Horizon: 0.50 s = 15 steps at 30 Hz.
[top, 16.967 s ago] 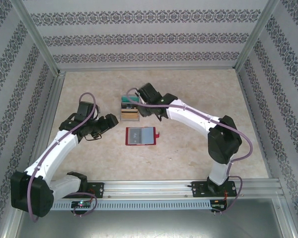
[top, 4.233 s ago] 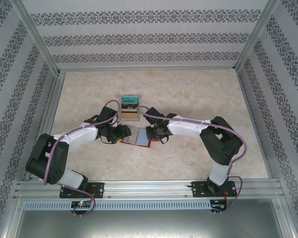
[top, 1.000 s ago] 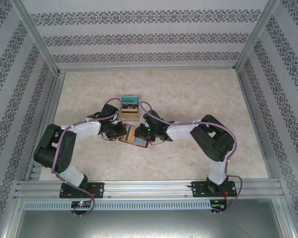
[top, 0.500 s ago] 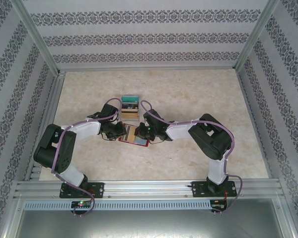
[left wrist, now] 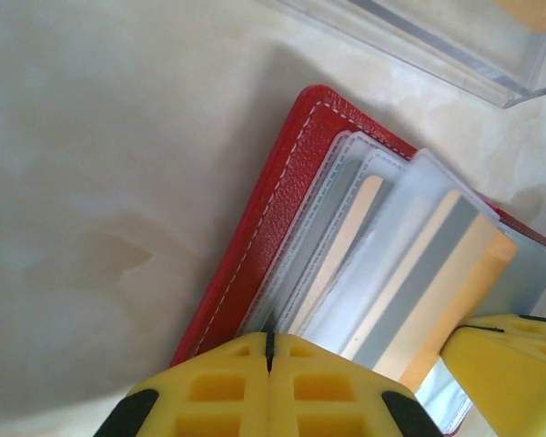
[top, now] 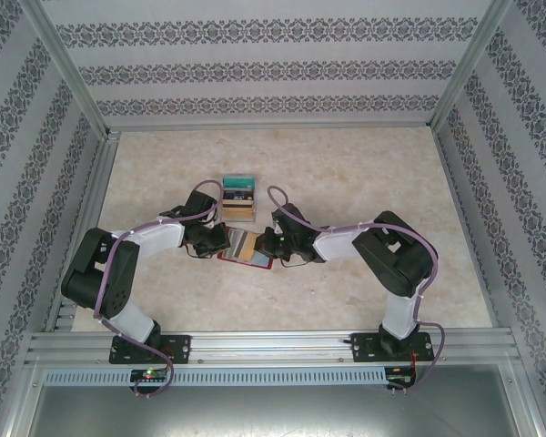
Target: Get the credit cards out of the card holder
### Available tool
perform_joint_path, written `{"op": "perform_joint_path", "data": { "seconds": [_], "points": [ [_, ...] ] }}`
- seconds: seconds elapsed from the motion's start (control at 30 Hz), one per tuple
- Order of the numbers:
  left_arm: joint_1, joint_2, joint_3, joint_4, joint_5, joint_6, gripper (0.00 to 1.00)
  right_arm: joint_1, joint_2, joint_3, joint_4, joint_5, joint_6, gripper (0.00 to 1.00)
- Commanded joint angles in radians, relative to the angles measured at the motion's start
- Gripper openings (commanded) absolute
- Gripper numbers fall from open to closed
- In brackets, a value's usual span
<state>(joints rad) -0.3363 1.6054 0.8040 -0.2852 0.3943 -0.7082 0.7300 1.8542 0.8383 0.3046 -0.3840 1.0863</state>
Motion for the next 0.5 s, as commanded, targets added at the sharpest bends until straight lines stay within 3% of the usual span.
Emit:
{"op": "perform_joint_path", "data": {
  "seconds": [0.0,0.33,0.47],
  "points": [
    [0.013,0.003,-0.001,-0.077,-0.046,-0.005,0.06,-0.014,-0.02,-0.03,-0.022,0.009,-0.015,0.0],
    [0.001,-0.073,0.024,-0.051,0.012,0.003,0.17,-0.01,0.002,-0.007,-0.004,-0.01,-0.017,0.0],
    [-0.016,-0.071,0.033,-0.021,0.033,-0.002,0.15,-0.003,0.007,0.004,0.015,-0.019,-0.008,0.12]
  ]
}}
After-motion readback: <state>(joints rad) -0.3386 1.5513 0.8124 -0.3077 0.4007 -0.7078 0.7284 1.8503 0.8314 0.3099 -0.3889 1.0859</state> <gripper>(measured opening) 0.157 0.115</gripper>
